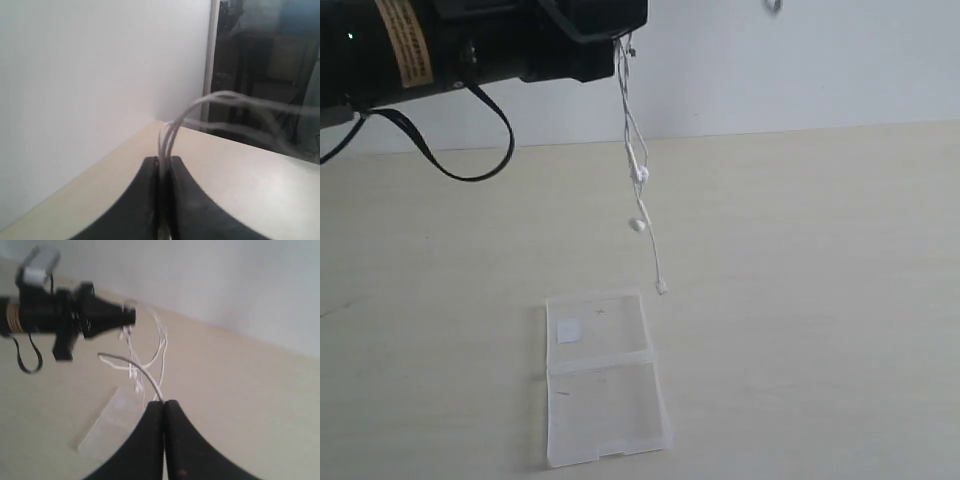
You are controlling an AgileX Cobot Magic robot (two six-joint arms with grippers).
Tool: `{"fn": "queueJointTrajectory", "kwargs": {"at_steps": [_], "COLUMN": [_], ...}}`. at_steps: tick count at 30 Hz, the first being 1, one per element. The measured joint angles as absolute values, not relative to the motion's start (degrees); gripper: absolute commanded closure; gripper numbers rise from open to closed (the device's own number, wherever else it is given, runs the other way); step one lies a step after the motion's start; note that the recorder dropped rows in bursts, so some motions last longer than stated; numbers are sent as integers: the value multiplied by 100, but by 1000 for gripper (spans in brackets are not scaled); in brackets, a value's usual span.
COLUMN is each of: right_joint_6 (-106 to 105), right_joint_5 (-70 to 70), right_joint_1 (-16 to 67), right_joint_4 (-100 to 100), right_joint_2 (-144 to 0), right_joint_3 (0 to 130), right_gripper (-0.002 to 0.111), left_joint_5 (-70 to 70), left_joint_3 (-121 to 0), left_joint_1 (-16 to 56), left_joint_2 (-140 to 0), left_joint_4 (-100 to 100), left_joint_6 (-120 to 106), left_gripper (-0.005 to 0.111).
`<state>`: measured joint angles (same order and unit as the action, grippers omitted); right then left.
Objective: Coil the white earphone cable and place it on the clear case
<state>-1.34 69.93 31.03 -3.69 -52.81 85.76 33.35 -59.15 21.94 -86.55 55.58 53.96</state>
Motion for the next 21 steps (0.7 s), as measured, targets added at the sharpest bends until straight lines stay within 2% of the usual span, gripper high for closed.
{"fn": "queueJointTrajectory", "kwargs": {"at_steps": [4,7,14,18,21], "right_joint_6": [196,337,0,-239,-279], "right_joint_5": [6916,6321,3146,1961,1775], "right_joint_1": [3103,3103,3103,3103,3103], "right_joint_4": [-401,-666,-1492,-1542,-1567], "right_joint_2": [-4950,-4875,-4984,-5328,-5623], "right_joint_3": [7034,5882,3727,3305,3261], "right_gripper": [108,108,106,85,59], "left_joint_5": [3180,3127,2903,2893,2893], "left_joint_3": [-5915,-5915,-5915,-5915,-5915], "left_joint_1": [2194,2194,2194,2194,2194], "left_joint_2": [-8312,-8114,-7887,-7887,-7887], "left_joint_4": [5737,5959,6430,6641,6642], "left_joint_6": [5684,5942,6595,6970,7044], "left_gripper": [107,107,107,107,107]}}
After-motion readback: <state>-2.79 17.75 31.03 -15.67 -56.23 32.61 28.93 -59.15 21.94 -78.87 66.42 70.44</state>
